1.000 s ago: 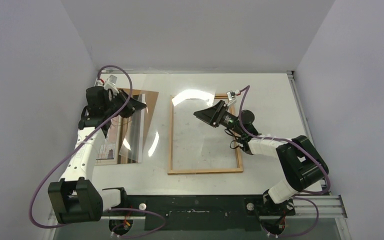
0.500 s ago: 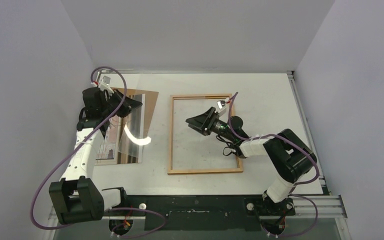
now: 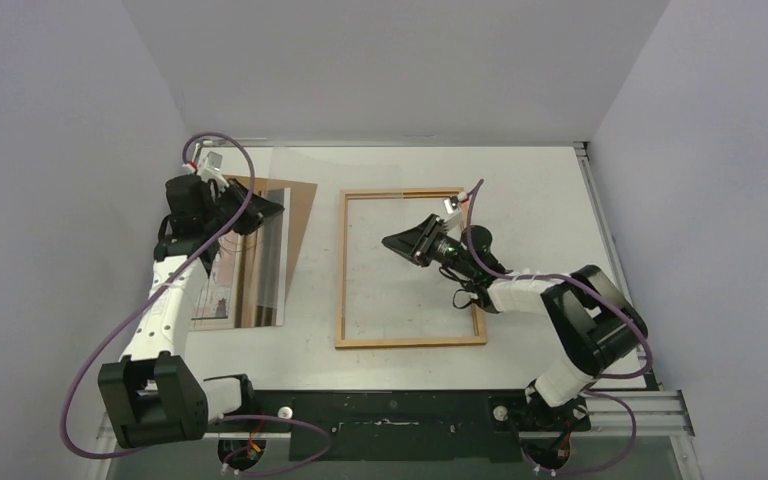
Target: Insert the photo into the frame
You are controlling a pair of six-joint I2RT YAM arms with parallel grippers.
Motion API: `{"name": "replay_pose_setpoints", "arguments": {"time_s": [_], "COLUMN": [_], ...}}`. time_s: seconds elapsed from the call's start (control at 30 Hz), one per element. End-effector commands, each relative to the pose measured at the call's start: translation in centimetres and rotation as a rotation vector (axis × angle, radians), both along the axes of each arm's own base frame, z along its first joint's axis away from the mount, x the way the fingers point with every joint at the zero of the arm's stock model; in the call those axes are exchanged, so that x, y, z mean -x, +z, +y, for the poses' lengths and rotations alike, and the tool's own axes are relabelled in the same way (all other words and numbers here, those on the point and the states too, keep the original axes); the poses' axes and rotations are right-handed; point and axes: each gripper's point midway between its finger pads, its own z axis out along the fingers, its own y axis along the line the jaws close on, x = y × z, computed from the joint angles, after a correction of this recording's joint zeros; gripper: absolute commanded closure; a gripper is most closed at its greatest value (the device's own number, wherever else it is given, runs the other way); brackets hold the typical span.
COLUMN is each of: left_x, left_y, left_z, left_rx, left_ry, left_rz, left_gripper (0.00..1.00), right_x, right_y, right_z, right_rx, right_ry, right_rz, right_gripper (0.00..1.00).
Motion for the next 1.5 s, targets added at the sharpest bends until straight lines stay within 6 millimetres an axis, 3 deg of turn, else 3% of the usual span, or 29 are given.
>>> {"name": "replay_pose_setpoints", "arguments": {"time_s": [0.0,0.07,0.13,0.2,0.37,0.7,0.93,1.2,1.47], "left_x": [0.3,0.6,1.0,1.2,0.7,-0.6,-1.0,-0.8,-0.8], "left_y": [-0.4,-1.6,-3.0,-4.8,-8.3,-13.9,-15.0,-15.9,-16.6], "left_z": [-1.2,-1.8,-3.1,-3.6,-3.8,-4.9,-6.1,-6.7,-7.6], "left_rx": [-0.107,-0.159,-0.228,-0.294,-0.461,-0.647,-0.666,-0.673,-0.679], "left_ry": [-0.091,-0.123,-0.183,-0.222,-0.291,-0.407,-0.447,-0.481,-0.508], "left_rz": [-0.012,0.021,0.047,0.092,0.125,0.195,0.182,0.19,0.19], "left_gripper": [0.83,0.55,0.45,0.43,0.42,0.42,0.44,0.47,0.49], "right_x": [-2.2,-3.1,-3.9,-4.0,-4.0,-2.5,-1.6,-3.0,-4.3], "right_y": [2.6,1.3,0.6,-0.9,-4.6,-7.4,-8.7,-8.9,-9.1], "right_z": [-1.6,-2.5,-3.1,-3.8,-5.7,-9.0,-11.3,-13.7,-13.9], "right_rx": [0.115,0.257,0.367,0.439,0.535,0.626,0.666,0.659,0.631], "right_ry": [-0.046,-0.045,-0.016,0.029,0.073,-0.034,-0.121,-0.191,-0.189], "right_rz": [-0.125,-0.122,-0.121,-0.09,-0.005,0.052,0.062,0.053,0.033], "right_gripper": [0.93,0.95,0.95,0.95,0.95,0.95,0.95,0.95,0.95]}}
